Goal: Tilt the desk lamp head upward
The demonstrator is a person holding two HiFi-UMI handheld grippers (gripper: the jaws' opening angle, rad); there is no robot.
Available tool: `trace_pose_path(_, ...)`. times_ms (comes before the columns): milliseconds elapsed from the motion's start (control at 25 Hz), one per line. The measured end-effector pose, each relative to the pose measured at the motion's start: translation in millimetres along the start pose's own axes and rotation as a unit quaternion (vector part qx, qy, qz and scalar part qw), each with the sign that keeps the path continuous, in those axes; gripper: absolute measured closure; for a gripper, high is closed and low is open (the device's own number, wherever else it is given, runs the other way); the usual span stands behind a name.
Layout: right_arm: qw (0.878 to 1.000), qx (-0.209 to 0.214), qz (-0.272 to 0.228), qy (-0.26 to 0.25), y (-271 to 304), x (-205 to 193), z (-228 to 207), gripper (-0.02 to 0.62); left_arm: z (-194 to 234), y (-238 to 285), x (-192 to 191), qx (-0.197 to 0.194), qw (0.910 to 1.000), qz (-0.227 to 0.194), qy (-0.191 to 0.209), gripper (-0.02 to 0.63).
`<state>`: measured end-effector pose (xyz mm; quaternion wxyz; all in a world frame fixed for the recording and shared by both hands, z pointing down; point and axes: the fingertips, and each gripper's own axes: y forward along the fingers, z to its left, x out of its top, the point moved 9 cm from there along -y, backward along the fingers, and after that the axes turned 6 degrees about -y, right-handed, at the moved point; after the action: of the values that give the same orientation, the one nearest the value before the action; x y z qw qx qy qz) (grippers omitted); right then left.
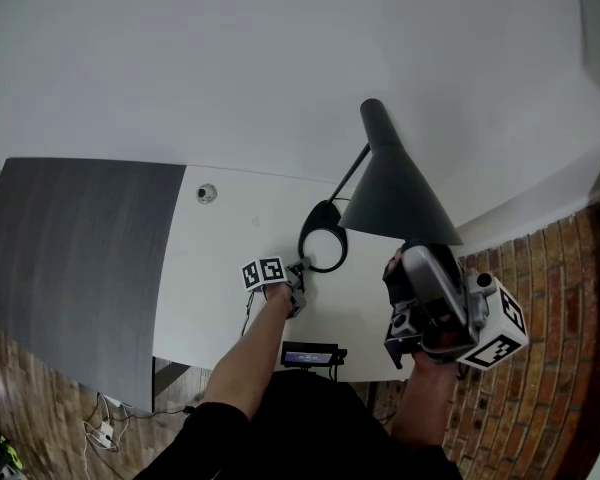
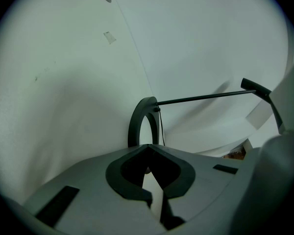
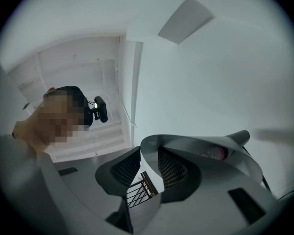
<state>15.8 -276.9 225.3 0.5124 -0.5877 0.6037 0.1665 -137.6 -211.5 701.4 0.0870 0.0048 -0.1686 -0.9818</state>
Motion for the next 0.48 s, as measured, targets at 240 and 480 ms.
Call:
trace_pose_path(240, 1.000, -0.005, 0.000, 0.002, 3.7, 4.1, 0.8, 0.480, -0.2, -0.1, 0.1, -0.001, 1.0000, 0.000, 0.000, 0.595)
trace_pose_path(480, 1.000, -0.010, 0.003, 0.005, 6.8, 7.9, 1.1, 0.480, 0.3, 0.0, -0.6, -0.002, 1.0000, 0.000, 0.001, 0.595)
